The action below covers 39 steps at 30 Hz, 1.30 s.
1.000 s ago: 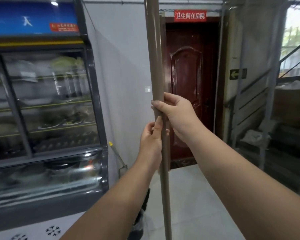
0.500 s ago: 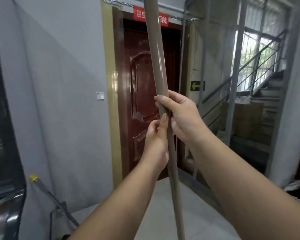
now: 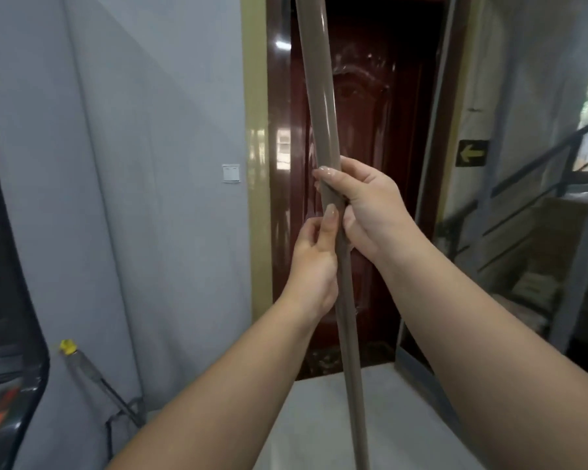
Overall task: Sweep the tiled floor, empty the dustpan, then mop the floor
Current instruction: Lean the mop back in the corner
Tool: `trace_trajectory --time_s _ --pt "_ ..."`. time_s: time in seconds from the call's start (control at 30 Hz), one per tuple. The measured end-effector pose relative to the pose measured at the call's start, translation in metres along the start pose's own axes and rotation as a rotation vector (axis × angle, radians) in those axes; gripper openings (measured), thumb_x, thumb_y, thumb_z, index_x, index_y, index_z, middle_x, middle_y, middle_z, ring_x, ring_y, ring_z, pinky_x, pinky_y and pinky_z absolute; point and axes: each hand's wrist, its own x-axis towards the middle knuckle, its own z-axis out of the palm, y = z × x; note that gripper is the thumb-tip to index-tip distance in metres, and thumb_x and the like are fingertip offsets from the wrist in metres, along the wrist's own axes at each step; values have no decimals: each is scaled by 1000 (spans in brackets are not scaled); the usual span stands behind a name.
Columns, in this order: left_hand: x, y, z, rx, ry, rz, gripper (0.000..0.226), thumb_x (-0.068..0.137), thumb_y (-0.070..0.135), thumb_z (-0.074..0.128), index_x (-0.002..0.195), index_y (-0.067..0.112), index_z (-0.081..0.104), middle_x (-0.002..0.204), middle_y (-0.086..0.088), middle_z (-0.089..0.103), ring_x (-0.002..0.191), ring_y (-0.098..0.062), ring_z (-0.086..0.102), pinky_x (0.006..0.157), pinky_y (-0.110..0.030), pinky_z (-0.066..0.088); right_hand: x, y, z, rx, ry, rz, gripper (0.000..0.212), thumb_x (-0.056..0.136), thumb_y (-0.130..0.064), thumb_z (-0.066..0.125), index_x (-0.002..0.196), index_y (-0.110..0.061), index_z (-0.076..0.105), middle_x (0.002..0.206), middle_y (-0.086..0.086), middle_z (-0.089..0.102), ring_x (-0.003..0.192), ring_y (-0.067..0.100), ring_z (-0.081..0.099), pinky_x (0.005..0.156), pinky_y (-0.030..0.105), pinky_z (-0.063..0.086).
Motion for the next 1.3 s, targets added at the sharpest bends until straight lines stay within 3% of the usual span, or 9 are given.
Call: trace_trajectory --time_s 0.07,0.2,0.37,0.47,0.53,0.67,0.97,1.17,1.3 --pt "26 -7 -15 10 44 -2 17 91 41 48 88 26 53 66 16 71 66 5 67 58 -14 52 28 22 -2 35 7 28 14 87 5 56 87 -6 64 62 -5 65 56 1 60 57 12 51" --pt "92 -17 -48 51 79 41 20 93 38 48 89 19 53 67 10 72 67 -2 69 52 -16 53 95 62 -2 118 -53 44 17 88 6 54 84 -8 63 55 -9 66 51 -2 61 53 10 49" --pt "175 -20 -96 133 103 26 29 89 44 50 90 15 54 85 -6 69 89 -21 67 85 -36 55 178 113 15 150 -54 28 14 86 6 56 86 -7 62 71 0 62 65 7 58 72 20 48" --pt "219 -16 -127 146 115 46 29 91 41 48 92 13 54 92 -11 67 94 -26 64 90 -41 51 222 142 29 199 -94 26 17 86 7 55 81 -8 62 59 -3 64 55 4 60 62 16 51" --pt "246 -15 -143 156 124 71 26 93 39 48 93 14 56 91 -9 69 93 -23 66 88 -38 52 250 158 36 242 -110 11 18 87 7 55 80 -8 62 54 -6 64 50 2 60 54 14 51" --pt "299 -18 -184 207 134 118 24 93 36 47 92 14 56 86 -4 70 84 -17 68 76 -30 56 302 197 50 279 -118 17 18 86 5 58 78 -10 62 64 -2 59 62 7 53 66 18 45" --pt "420 -27 -285 339 286 244 29 97 35 40 80 14 50 72 0 65 70 -14 63 66 -30 51 425 300 88 334 -286 -7 23 87 3 58 70 -13 58 65 0 46 66 10 42 65 17 36" --pt "488 -19 -339 437 406 281 34 101 33 34 113 6 48 104 -21 52 98 -31 51 90 -46 42 505 359 125 383 -341 0 28 85 2 61 64 -17 58 49 -15 52 57 3 46 59 12 39" --pt "520 -6 -383 475 487 290 33 102 29 33 118 3 47 105 -20 52 99 -29 52 88 -41 43 540 393 160 324 -349 -36 30 83 -4 64 58 -20 57 47 -16 49 54 2 44 61 18 39"
